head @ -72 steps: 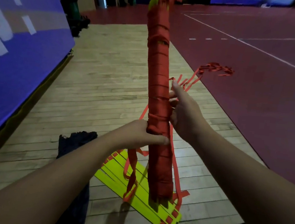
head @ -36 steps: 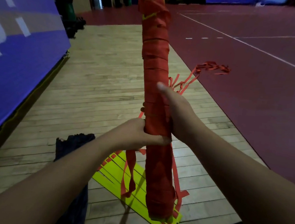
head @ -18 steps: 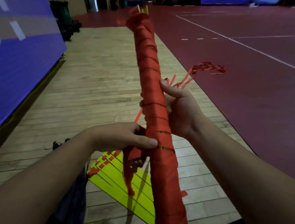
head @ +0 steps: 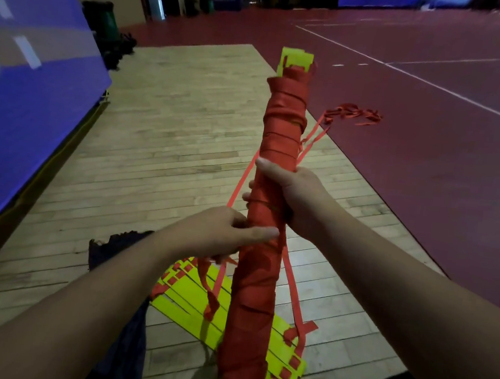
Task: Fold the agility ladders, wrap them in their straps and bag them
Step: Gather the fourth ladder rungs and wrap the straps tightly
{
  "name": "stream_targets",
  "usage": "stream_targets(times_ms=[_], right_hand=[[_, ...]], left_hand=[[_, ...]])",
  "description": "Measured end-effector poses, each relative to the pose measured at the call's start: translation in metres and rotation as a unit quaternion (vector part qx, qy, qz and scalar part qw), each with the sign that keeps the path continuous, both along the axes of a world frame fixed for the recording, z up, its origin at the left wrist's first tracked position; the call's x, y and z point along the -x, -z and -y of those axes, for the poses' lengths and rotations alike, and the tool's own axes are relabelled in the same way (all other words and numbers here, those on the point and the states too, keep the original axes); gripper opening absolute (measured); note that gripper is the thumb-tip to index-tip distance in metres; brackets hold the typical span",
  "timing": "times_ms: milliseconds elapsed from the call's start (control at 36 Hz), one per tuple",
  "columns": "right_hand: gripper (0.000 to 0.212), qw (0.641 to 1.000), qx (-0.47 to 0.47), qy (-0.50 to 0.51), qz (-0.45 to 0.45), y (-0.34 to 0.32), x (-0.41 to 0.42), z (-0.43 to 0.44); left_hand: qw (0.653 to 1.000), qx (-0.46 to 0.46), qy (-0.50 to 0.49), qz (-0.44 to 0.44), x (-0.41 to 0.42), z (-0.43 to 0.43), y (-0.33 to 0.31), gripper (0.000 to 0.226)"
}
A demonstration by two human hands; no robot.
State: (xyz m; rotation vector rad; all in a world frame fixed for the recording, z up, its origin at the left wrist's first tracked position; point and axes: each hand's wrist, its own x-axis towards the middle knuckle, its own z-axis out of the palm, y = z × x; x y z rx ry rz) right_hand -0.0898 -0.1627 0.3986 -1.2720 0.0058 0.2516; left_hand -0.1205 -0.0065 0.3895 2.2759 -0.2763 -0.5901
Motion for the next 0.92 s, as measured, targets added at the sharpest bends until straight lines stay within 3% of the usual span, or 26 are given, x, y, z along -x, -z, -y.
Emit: stream_targets(times_ms=[83,167,194,250,306,417,472,528,639,778,917], right_hand=[[0.033,0.995,0.071,0.064,0.026,0.007,-0.003,-0.007],[0.071,0.995,0.081,0.059,0.004,0.004,-0.002,-0.012],[0.07,0.997,0.065,0.043,-0.01,0.001,-0.003,-0.011],[0.043,1.0,0.009,0.004,-0.02,-0.005,-0.004,-0.007],[0.033,0.997,-0.053,-0.027,-0.041,-0.011,-0.003,0.0],[0.052,0.982,-0.14,-0.113,-0.06,-0.019,0.004,0.005],[0.061,0.977,-0.146,-0.148,-0.054,-0.02,0.006,0.001],[0.057,0.969,-0.169,-0.171,-0.062,-0.021,0.008,-0.001],[0.05,0.964,-0.168,-0.194,-0.067,-0.024,0.009,0.003],[0.043,0.987,-0.063,-0.141,-0.056,-0.024,0.007,0.016],[0.04,0.994,0.011,-0.094,-0.053,-0.014,0.003,0.019]], left_hand=[[0.998,-0.047,0.013,0.046,0.004,0.011,0.009,0.064],[0.998,-0.035,-0.004,0.044,0.007,0.014,0.013,0.042],[0.999,-0.022,-0.006,0.031,0.006,0.013,0.013,0.037],[1.0,0.021,0.004,0.002,0.004,0.008,0.008,0.031],[0.995,0.09,0.025,-0.038,0.005,0.003,0.0,0.036],[0.968,0.219,0.086,-0.092,0.01,0.0,-0.008,0.028],[0.959,0.239,0.111,-0.102,0.014,0.002,-0.01,0.029],[0.955,0.251,0.116,-0.111,0.017,0.004,-0.01,0.029],[0.96,0.217,0.105,-0.141,0.017,0.004,-0.015,0.035],[0.973,0.017,0.149,-0.176,0.006,-0.018,-0.022,0.051],[0.985,0.097,0.098,-0.105,-0.003,-0.029,-0.019,0.048]])
